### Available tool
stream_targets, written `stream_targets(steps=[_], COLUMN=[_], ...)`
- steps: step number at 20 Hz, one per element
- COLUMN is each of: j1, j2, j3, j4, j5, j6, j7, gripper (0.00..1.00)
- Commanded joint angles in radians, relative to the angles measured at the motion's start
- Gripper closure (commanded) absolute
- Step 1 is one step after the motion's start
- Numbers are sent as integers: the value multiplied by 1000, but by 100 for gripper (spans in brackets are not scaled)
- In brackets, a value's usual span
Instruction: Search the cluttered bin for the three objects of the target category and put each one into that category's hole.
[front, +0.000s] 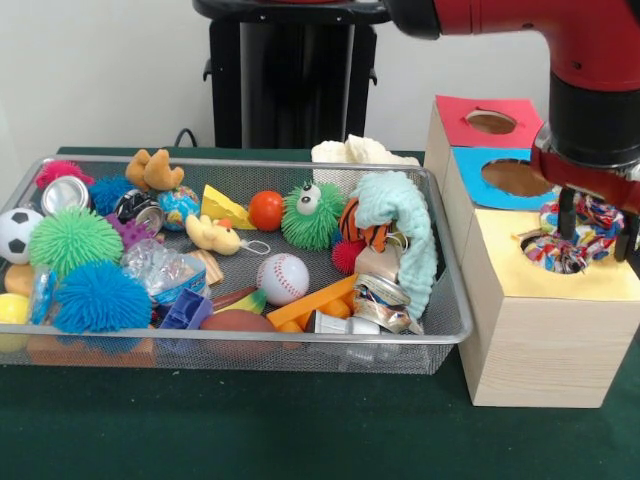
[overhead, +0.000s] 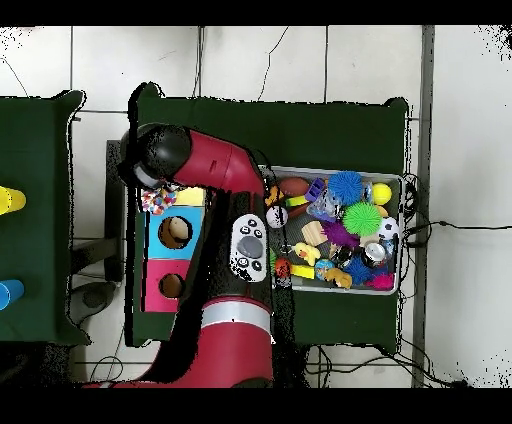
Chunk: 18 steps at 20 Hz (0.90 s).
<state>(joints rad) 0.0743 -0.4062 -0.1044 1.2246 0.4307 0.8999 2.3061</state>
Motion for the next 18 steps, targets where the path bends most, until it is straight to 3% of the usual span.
stream_targets(steps=[1, 7, 18], j1=[10, 46, 39], j2=[-99, -146, -122], j3=[52, 48, 52], j4=[161, 227, 303], j5=[24, 36, 3], j6=[115, 81, -35], j7=[164, 183, 113], gripper=[0, 0, 0])
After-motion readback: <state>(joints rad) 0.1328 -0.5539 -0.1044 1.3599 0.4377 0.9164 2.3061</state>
